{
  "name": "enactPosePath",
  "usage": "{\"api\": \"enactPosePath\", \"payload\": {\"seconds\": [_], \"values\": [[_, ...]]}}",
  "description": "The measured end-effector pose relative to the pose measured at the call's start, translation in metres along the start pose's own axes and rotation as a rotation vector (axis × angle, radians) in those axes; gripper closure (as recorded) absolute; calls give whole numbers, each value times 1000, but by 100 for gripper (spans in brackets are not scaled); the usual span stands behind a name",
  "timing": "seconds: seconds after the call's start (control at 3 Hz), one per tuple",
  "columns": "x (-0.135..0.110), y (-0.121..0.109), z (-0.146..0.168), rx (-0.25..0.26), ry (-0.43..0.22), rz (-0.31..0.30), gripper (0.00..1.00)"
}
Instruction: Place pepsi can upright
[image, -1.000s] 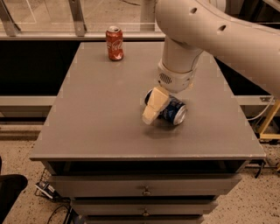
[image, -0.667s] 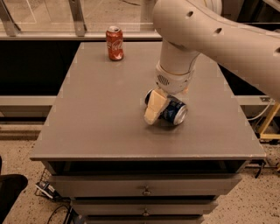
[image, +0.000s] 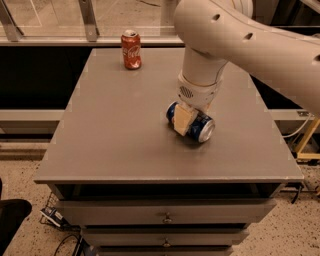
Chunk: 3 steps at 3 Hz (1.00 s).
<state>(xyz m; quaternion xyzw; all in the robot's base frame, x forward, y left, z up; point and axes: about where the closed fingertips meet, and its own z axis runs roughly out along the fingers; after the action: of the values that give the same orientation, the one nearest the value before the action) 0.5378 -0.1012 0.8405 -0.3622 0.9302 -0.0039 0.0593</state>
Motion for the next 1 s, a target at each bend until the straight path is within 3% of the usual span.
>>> {"api": "enactPosePath", "payload": {"seconds": [0.33, 0.67, 1.0], "values": [[-1, 0, 0, 1, -2, -1, 87], [-1, 1, 1, 1, -3, -2, 100], [-1, 1, 1, 1, -3, -2, 100]]}}
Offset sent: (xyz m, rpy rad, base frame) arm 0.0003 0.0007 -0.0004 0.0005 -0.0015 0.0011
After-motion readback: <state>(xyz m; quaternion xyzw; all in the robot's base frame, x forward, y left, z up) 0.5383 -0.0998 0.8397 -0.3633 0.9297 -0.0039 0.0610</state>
